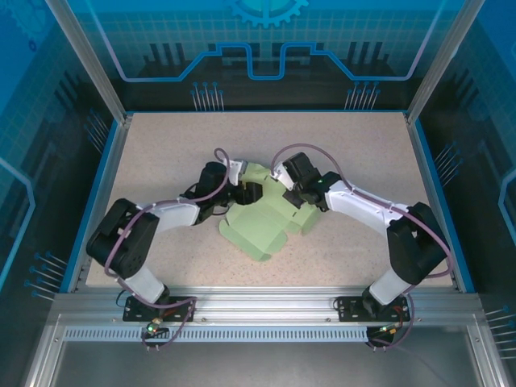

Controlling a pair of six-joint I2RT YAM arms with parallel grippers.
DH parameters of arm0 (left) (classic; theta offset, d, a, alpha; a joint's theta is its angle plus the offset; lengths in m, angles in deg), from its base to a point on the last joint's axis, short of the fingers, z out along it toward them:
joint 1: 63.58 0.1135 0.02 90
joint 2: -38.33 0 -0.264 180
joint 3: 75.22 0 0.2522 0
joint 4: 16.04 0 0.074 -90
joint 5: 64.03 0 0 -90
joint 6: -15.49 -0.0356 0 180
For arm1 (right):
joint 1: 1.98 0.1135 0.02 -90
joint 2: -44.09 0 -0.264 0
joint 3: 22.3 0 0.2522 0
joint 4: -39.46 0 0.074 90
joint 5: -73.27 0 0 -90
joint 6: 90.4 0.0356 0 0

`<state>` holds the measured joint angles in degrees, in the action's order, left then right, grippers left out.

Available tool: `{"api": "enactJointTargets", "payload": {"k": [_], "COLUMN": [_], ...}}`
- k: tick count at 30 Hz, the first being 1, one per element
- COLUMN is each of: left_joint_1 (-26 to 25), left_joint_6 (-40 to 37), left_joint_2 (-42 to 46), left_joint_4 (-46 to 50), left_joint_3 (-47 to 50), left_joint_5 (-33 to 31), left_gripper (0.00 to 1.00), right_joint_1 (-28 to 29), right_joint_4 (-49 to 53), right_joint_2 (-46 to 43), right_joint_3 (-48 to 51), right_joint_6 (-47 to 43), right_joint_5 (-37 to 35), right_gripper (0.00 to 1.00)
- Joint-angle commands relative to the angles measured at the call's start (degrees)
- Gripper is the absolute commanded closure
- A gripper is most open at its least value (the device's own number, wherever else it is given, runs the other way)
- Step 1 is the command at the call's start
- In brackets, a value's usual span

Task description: Fold the paper box

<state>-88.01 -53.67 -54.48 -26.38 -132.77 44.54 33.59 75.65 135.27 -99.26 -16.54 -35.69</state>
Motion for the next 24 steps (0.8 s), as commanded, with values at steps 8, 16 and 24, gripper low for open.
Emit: {"api": "enactJointTargets", "payload": {"k": [8, 16, 24], "left_joint_1": [2.91, 2.88, 2.10], "left_joint_6": [-2.73, -2.62, 3.29], "left_joint_2": [0.83, -4.56, -6.65], "left_joint_4": [6.69, 7.73, 1.02], "left_joint_3": [-7.49, -13.66, -12.19], "left_joint_5": [3.99, 6.33, 12.13], "left_gripper": [0.36, 0.37, 0.51], "right_joint_1": [-0.40, -0.33, -0.25], "right_joint_4": [-0.29, -0.38, -0.79], "right_joint_2": [-1.55, -0.92, -0.39], "right_joint_3": [0.23, -0.15, -0.60], "right_joint_6": [-0.91, -0.79, 0.52], "right_joint_5": [1.99, 2.59, 2.29], "right_gripper": [1.00, 1.00, 1.00]}}
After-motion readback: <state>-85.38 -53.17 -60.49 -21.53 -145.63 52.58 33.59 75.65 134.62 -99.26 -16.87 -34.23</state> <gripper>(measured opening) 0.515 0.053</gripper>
